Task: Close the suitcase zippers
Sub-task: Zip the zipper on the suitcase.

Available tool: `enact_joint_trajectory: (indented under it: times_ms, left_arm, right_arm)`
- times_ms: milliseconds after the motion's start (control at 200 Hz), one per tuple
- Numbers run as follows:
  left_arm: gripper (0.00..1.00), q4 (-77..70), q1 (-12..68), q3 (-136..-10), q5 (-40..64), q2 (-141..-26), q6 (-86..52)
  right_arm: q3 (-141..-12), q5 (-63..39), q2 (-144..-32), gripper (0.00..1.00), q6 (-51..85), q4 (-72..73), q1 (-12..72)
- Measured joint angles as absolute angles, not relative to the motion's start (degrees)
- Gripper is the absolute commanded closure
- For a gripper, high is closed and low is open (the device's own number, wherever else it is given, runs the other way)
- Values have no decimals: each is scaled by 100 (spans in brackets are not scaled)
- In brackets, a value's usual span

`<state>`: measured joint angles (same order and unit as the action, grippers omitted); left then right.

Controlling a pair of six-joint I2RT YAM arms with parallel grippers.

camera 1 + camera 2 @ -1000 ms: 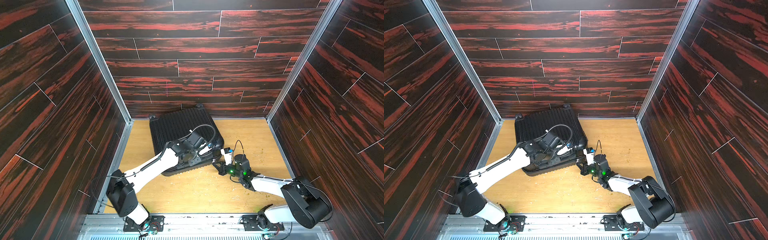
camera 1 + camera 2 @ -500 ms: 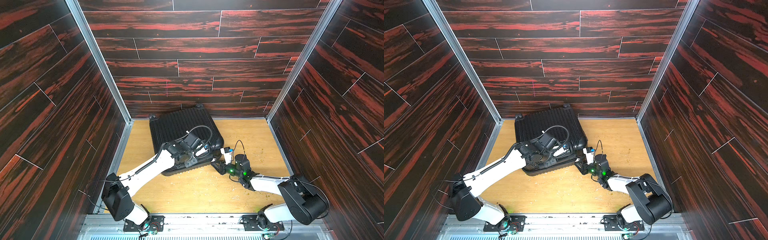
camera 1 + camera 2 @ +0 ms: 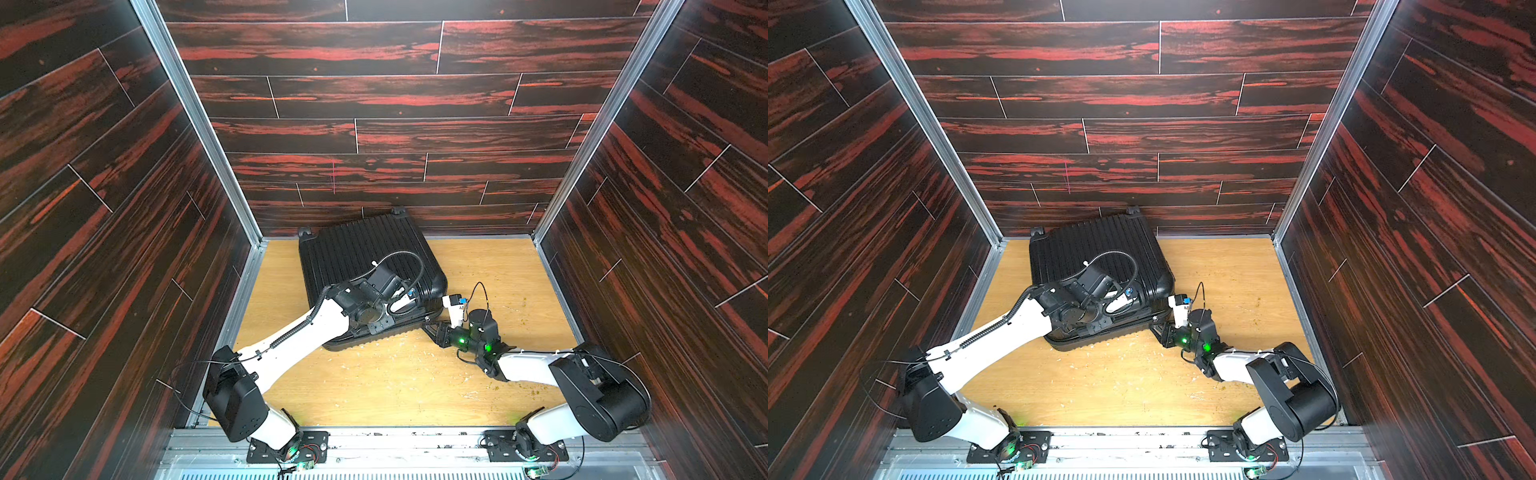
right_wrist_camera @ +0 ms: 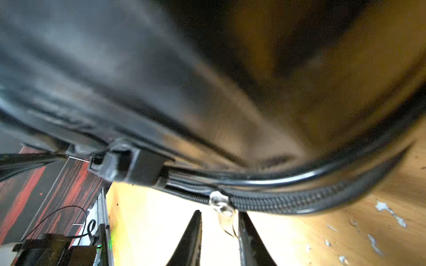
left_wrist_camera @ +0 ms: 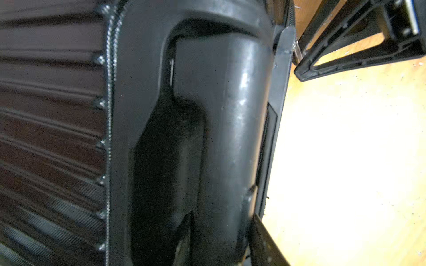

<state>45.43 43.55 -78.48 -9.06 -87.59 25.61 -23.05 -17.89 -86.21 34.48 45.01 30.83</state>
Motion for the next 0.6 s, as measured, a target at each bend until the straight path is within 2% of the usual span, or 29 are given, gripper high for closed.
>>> enact_joint_trajectory:
  times_ms: [336, 601]
  left_arm:
    - [60, 4541, 4351, -7848, -945, -8770, 2571]
    - [59, 4589, 4351, -7848, -1035, -8770, 2611]
  right_arm:
    - [-2305, -1837, -8755, 100, 3583, 4772, 3081]
    - [-2298, -1796, -8731, 100, 3474, 4711, 3081]
